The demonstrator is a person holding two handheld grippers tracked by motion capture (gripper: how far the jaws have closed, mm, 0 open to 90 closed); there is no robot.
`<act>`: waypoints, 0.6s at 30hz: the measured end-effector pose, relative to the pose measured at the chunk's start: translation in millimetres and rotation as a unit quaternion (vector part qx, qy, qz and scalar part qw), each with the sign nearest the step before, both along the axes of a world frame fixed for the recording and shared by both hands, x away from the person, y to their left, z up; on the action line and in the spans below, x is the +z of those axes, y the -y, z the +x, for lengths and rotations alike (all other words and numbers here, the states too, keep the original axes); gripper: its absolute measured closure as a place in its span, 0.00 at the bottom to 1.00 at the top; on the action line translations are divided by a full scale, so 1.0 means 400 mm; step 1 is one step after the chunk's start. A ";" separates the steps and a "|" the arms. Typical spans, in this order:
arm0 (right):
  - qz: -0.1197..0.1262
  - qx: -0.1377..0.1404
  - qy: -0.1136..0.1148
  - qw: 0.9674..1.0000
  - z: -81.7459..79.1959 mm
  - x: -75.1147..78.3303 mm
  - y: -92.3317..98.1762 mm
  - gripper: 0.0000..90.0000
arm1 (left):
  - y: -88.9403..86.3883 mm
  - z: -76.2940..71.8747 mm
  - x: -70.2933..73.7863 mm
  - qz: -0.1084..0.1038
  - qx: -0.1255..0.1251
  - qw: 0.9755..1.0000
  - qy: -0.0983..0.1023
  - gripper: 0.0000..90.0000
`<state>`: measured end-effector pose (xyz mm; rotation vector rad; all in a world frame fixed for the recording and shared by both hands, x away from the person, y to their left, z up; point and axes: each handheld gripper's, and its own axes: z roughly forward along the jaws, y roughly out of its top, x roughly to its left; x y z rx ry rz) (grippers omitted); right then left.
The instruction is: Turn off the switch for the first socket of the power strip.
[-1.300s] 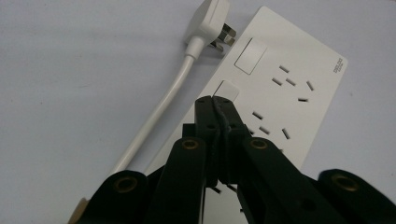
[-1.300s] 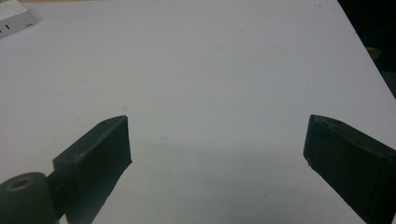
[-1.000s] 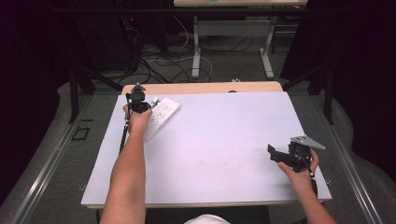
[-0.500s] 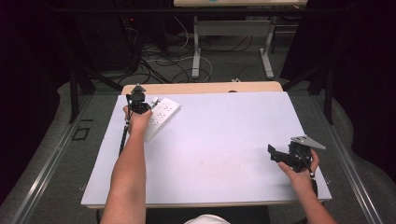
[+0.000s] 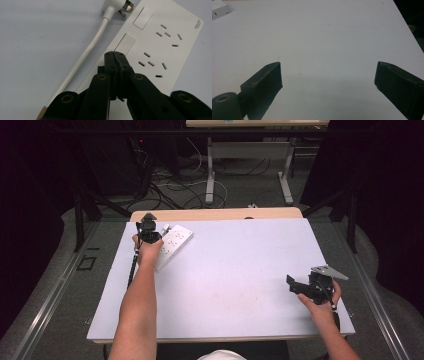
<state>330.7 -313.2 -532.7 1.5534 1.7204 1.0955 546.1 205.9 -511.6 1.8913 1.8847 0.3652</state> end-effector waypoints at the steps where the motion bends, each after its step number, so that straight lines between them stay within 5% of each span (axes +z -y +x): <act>1: -0.001 0.001 0.000 1.000 0.000 0.000 0.000 0.08 | 0.001 0.000 0.000 0.000 0.001 1.000 0.000 1.00; 18: 0.000 0.001 0.003 1.000 -0.001 0.001 0.001 0.08 | -0.006 -0.004 -0.003 0.001 0.011 1.000 0.002 1.00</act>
